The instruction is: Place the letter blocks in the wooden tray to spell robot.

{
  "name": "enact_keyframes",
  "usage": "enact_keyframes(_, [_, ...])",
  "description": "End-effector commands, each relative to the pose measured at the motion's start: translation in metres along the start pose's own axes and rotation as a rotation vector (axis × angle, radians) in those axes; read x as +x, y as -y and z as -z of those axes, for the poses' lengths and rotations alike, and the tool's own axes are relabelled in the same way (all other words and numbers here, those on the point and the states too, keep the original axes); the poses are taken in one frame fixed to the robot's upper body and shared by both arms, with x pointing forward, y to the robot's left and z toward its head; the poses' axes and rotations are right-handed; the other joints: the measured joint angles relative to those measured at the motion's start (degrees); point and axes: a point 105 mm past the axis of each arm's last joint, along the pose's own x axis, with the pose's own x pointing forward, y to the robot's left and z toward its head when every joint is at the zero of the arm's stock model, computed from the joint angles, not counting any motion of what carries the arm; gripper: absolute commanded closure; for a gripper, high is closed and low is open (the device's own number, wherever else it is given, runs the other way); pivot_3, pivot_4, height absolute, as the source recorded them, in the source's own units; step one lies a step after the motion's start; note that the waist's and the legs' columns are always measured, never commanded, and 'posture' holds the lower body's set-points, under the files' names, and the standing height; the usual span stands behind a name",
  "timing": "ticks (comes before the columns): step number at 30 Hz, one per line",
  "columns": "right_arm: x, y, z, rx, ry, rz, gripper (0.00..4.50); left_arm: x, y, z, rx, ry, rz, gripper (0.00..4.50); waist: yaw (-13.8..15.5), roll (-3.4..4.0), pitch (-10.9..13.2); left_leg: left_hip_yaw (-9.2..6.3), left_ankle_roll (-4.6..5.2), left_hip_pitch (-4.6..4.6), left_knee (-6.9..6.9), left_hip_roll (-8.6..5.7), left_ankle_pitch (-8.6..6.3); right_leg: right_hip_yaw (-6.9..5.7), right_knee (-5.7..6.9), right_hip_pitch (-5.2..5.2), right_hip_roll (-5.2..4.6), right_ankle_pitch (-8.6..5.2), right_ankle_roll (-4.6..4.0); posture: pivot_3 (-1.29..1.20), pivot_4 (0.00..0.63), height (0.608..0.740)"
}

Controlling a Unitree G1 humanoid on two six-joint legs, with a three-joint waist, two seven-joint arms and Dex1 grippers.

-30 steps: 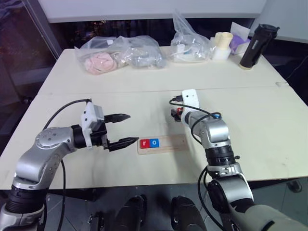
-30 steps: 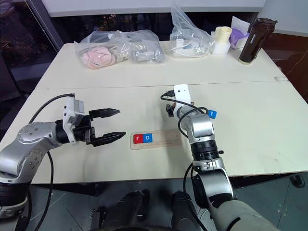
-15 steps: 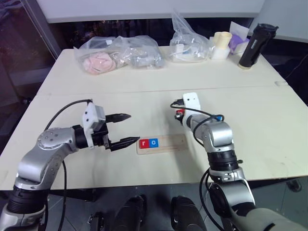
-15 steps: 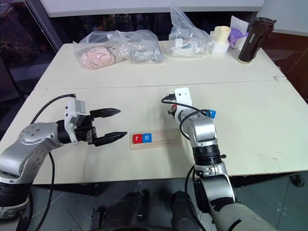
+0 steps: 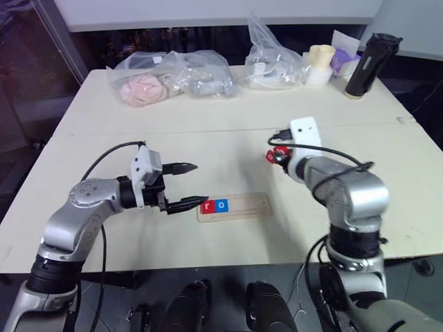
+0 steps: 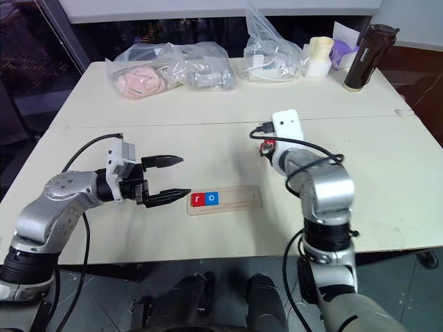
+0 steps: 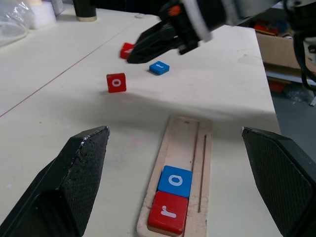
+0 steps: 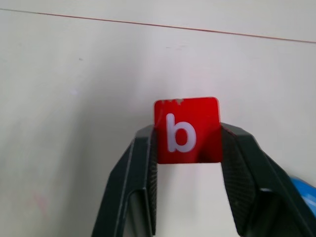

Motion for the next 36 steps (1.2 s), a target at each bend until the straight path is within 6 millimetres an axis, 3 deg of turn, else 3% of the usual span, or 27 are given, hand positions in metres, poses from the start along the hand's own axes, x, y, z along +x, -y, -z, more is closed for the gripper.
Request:
enact_keyframes(1, [-0.022, 0.01, 0.008, -0.015, -0.005, -0.007, 3.34, 0.0, -0.001, -0.007, 0.049, 0.01, 0.013, 0.0, -0.05, 0.0, 0.0, 0.0, 0.0, -0.01, 0.0, 0.0, 0.0, 0.0, -0.01, 0.0, 0.0, 0.0, 0.0, 0.0, 0.15, 0.738])
enact_keyframes(8, [-0.045, 0.02, 0.074, 0.003, -0.141, -0.021, 3.34, 0.003, -0.003, -0.007, 0.051, 0.011, 0.042, 0.0, 0.03, -0.03, 0.0, 0.02, 0.03, -0.03, 0.01, 0.06, -0.02, -0.01, -0.05, 0.01, -0.03, -0.01, 0.0, 0.0, 0.15, 0.738])
enact_keyframes(19, [-0.049, 0.014, 0.094, 0.01, -0.19, -0.008, 3.34, 0.004, -0.001, -0.006, 0.051, 0.006, 0.05, 0.0, 0.04, -0.02, 0.0, 0.13, 0.03, -0.04, 0.12, 0.21, -0.02, -0.04, -0.11, 0.02, 0.02, 0.06, -0.09, 0.0, 0.15, 0.738])
enact_keyframes(20, [-0.049, 0.016, 0.093, 0.0, -0.189, -0.01, 2.19, 0.003, 0.0, -0.006, 0.05, 0.005, 0.048, 0.0, 0.04, -0.02, 0.0, 0.14, 0.02, -0.05, 0.12, 0.21, -0.02, -0.04, -0.14, 0.03, 0.02, 0.06, -0.09, 0.0, 0.15, 0.738])
enact_keyframes(23, [-0.051, 0.016, 0.083, -0.091, -0.187, -0.061, 0.95, 0.003, 0.001, -0.006, 0.05, 0.003, 0.045, 0.0, 0.03, 0.0, 0.02, 0.14, 0.02, -0.06, 0.12, 0.2, -0.02, -0.04, -0.15, 0.02, 0.02, 0.07, -0.1, 0.0, 0.15, 0.738])
enact_keyframes(25, [-0.057, 0.004, 0.073, -0.205, -0.176, -0.196, 0.03, 0.002, 0.001, -0.006, 0.05, 0.002, 0.043, 0.0, -0.01, -0.01, 0.03, 0.14, 0.02, -0.06, 0.13, 0.21, -0.02, -0.05, -0.16, 0.03, 0.02, 0.05, -0.08, 0.0, 0.15, 0.738])
enact_keyframes(27, [-0.065, -0.004, 0.063, -0.306, -0.151, -0.354, 0.03, 0.002, 0.0, -0.006, 0.05, 0.002, 0.041, 0.0, -0.03, -0.03, 0.05, 0.15, 0.03, -0.06, 0.14, 0.24, -0.03, -0.09, -0.18, 0.05, 0.02, -0.04, 0.02, 0.0, 0.15, 0.738])
enact_keyframes(31, [-0.068, 0.001, 0.044, -0.455, -0.069, -0.553, 0.03, 0.002, 0.0, -0.006, 0.053, -0.002, 0.041, 0.0, 0.02, -0.06, 0.06, 0.19, 0.09, -0.08, 0.15, 0.27, -0.07, -0.18, -0.35, 0.15, 0.02, -0.04, 0.1, 0.0, 0.15, 0.738])
enact_keyframes(36, [-0.051, 0.025, 0.047, -0.698, -0.006, -0.685, 0.03, 0.002, 0.001, -0.006, 0.054, -0.008, 0.046, 0.0, -0.02, -0.06, 0.07, 0.23, 0.17, -0.09, 0.16, 0.28, -0.11, -0.2, -0.89, 0.39, 0.07, 0.25, 0.35, 0.0, 0.15, 0.738])
